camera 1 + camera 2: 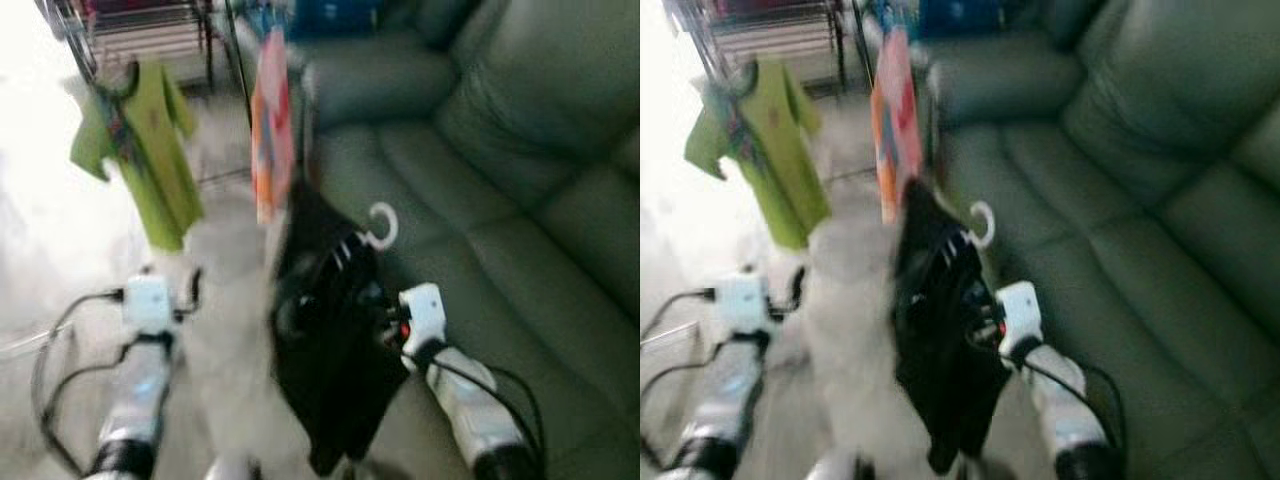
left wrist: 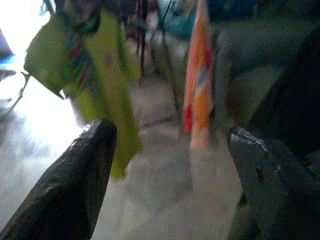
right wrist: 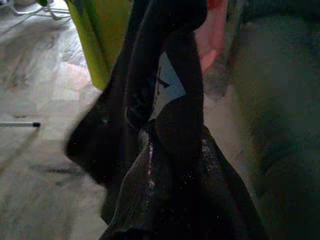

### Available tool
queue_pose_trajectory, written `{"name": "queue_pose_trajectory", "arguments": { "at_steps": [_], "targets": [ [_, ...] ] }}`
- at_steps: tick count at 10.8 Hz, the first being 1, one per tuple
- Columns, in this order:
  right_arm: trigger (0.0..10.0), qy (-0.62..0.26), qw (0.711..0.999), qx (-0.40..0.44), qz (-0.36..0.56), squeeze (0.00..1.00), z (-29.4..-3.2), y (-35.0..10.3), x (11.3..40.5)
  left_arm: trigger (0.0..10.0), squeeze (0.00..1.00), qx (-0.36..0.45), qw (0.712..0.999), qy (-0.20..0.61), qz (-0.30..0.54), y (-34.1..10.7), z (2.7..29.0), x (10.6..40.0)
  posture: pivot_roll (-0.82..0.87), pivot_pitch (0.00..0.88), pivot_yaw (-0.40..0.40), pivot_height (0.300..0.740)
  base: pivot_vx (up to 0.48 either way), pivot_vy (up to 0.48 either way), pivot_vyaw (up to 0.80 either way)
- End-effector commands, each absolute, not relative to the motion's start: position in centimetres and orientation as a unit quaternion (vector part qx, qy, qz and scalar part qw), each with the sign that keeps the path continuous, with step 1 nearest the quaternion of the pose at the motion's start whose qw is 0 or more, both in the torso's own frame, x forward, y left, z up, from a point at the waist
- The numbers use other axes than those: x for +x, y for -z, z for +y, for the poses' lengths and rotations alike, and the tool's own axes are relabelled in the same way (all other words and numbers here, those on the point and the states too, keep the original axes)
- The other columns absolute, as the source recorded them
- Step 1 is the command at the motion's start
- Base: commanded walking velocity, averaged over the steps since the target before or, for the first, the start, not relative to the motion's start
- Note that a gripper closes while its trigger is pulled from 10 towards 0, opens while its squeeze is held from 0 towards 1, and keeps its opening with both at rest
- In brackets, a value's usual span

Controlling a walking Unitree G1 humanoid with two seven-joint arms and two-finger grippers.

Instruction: Hang hanger

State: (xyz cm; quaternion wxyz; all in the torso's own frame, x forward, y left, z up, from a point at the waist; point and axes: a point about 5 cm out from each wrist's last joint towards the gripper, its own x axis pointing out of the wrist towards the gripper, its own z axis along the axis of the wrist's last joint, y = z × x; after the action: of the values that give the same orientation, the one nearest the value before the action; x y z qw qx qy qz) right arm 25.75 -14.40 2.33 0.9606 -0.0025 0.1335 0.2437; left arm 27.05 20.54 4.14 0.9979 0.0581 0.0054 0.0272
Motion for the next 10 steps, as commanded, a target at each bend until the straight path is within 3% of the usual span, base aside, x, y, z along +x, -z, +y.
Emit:
{"name": "queue_pose_trajectory", "arguments": {
  "at_steps": [1, 6, 8, 10],
  "targets": [
    [10.0, -0.245, 0.964, -0.023, 0.1, 0.0, -14.9, -3.6, 26.2, 10.0, 0.0, 0.043, 0.999, -0.032, 0.008, -4.1, 20.2, 27.3, -0.02, 0.015, -0.074, 0.74, 0.341, 0.337, 0.59],
    [10.0, -0.24, 0.965, -0.004, 0.103, 0.0, -14.6, -3.4, 26.3, 10.0, 0.0, 0.046, 0.996, -0.067, 0.021, -3.6, 21.2, 26.6, 0.01, 0.028, -0.072, 0.74, 0.064, 0.421, 0.12],
    [10.0, -0.254, 0.963, -0.014, 0.093, 0.0, -14.1, -3.7, 26.4, 10.0, 0.0, 0.069, 0.995, -0.076, 0.017, -3.6, 21.4, 26.1, 0.02, 0.038, -0.069, 0.74, 0.0, 0.444, 0.77],
    [10.0, -0.232, 0.968, -0.008, 0.092, 0.0, -14.5, -3.8, 26.9, 10.0, 0.0, 0.096, 0.987, -0.126, 0.03, -3.6, 22.5, 26.0, 0.04, 0.078, -0.065, 0.74, 0.0, 0.0, 0.75]
  ]
}}
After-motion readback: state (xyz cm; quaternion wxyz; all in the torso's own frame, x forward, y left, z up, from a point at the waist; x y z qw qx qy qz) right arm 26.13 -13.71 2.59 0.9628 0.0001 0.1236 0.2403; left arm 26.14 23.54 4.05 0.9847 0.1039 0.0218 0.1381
